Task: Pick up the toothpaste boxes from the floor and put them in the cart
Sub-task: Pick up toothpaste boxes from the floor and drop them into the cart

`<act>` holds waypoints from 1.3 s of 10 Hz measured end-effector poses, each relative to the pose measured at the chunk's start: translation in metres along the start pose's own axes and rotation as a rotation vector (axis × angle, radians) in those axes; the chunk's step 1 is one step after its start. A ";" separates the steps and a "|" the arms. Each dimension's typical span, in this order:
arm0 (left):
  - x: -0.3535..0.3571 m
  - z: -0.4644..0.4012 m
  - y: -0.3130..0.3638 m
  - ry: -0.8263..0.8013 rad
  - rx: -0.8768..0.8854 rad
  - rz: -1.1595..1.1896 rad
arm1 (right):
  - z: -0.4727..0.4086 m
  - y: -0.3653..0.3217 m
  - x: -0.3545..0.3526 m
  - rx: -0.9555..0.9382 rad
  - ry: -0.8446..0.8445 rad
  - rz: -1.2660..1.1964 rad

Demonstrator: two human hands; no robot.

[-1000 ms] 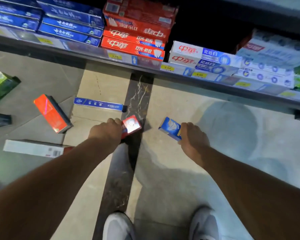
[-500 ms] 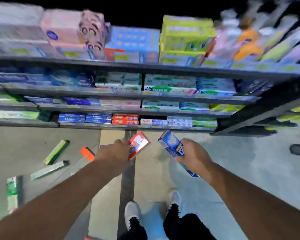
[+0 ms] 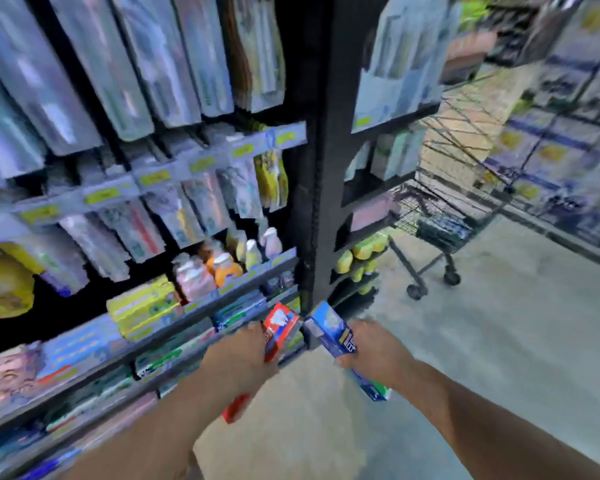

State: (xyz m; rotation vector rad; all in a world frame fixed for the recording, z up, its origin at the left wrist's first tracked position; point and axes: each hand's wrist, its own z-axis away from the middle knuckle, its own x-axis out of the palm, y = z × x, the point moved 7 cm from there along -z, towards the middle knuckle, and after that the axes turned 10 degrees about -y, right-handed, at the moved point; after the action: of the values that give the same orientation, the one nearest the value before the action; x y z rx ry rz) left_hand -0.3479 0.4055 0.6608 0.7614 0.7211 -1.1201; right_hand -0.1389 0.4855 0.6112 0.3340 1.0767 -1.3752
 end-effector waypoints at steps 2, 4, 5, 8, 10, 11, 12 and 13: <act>-0.058 -0.050 0.194 0.029 0.144 -0.116 | 0.037 0.156 -0.119 0.119 0.166 -0.079; -0.080 -0.093 0.363 0.012 0.287 -0.181 | 0.074 0.296 -0.200 0.254 0.256 -0.104; -0.096 -0.115 0.426 0.020 0.354 -0.174 | 0.073 0.345 -0.230 0.309 0.281 -0.111; -0.140 -0.239 0.544 -0.061 0.447 -0.196 | 0.001 0.441 -0.303 0.395 0.317 -0.190; -0.212 -0.303 0.620 -0.138 0.553 -0.193 | -0.047 0.495 -0.383 0.531 0.313 -0.211; -0.232 -0.340 0.655 -0.163 0.593 -0.200 | -0.060 0.524 -0.422 0.566 0.374 -0.239; -0.240 -0.378 0.683 -0.167 0.614 -0.206 | -0.072 0.554 -0.447 0.595 0.407 -0.307; -0.243 -0.421 0.712 -0.166 0.619 -0.198 | -0.089 0.587 -0.471 0.598 0.423 -0.332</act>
State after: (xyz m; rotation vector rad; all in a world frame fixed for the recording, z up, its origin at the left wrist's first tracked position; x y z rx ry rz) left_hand 0.2144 1.0540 0.7463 1.1133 0.3052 -1.5973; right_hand 0.4255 0.9831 0.7034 0.9495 1.0680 -1.9778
